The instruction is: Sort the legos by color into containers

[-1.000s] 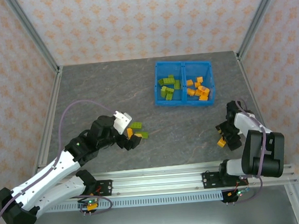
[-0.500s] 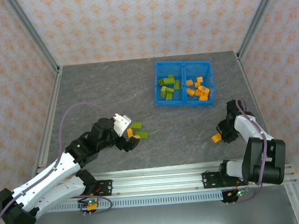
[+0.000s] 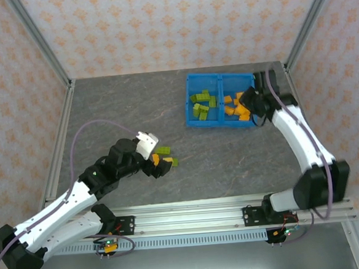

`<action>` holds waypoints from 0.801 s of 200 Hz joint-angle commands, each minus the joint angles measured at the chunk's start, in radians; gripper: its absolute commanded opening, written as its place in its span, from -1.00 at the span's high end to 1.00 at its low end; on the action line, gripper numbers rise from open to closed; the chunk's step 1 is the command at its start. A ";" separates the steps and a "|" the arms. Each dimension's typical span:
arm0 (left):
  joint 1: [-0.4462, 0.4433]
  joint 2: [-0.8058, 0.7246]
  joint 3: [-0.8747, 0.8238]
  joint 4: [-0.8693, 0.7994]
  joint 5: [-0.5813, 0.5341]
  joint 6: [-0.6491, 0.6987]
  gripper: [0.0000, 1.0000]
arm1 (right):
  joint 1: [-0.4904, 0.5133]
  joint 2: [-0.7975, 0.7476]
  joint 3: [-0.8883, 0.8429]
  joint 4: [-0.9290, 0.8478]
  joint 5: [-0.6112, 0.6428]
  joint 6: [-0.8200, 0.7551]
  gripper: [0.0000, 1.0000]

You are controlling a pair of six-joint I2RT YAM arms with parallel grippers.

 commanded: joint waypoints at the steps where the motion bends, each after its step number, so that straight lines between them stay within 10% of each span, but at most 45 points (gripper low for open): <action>1: -0.002 0.059 0.113 -0.179 -0.301 -0.259 -0.98 | 0.004 0.198 0.157 -0.064 0.115 -0.180 0.67; 47: 0.002 0.092 0.159 -0.337 -0.364 -0.397 -1.00 | 0.003 0.587 0.531 -0.134 0.166 -0.253 0.60; 86: 0.004 0.035 0.052 -0.310 -0.411 -0.568 -0.99 | -0.004 0.760 0.726 -0.185 0.197 -0.268 0.17; 160: 0.082 0.105 -0.045 -0.218 -0.303 -0.737 -0.96 | 0.026 0.495 0.510 -0.179 0.036 -0.270 -0.11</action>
